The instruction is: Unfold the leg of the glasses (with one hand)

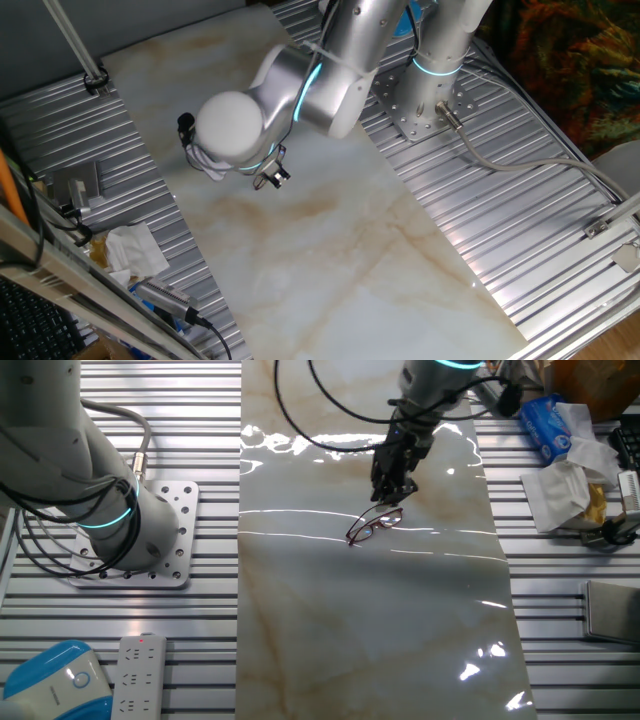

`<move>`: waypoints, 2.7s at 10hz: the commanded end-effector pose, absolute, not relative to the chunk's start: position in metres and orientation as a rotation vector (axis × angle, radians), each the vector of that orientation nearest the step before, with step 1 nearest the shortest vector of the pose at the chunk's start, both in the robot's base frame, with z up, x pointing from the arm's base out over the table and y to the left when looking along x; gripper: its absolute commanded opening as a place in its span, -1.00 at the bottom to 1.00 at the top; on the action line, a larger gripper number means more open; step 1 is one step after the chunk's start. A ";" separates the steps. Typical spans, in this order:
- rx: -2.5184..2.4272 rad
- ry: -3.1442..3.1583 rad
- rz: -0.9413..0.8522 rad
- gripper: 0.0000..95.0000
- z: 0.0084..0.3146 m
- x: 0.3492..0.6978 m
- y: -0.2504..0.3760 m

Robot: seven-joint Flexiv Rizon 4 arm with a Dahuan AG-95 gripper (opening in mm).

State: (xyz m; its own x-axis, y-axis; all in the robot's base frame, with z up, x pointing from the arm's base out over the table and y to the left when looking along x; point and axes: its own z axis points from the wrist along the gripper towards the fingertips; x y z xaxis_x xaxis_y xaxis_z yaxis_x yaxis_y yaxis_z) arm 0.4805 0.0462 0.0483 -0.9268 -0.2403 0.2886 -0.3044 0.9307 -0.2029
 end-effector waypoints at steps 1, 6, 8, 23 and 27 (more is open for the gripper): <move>0.430 -2.831 0.376 -0.60 0.042 0.483 0.042; 0.515 -2.796 0.385 -0.60 0.040 0.482 0.032; 0.528 -2.783 0.387 -0.60 0.040 0.482 0.032; 0.455 -2.829 0.287 -0.60 0.030 0.481 0.029; 0.447 -2.832 0.267 -0.60 0.030 0.481 0.029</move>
State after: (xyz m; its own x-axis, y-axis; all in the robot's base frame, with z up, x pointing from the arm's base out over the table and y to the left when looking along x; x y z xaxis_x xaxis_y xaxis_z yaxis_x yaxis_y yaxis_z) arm 0.4800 0.0284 0.0299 -0.9196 -0.2747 0.2808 -0.3226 0.9360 -0.1409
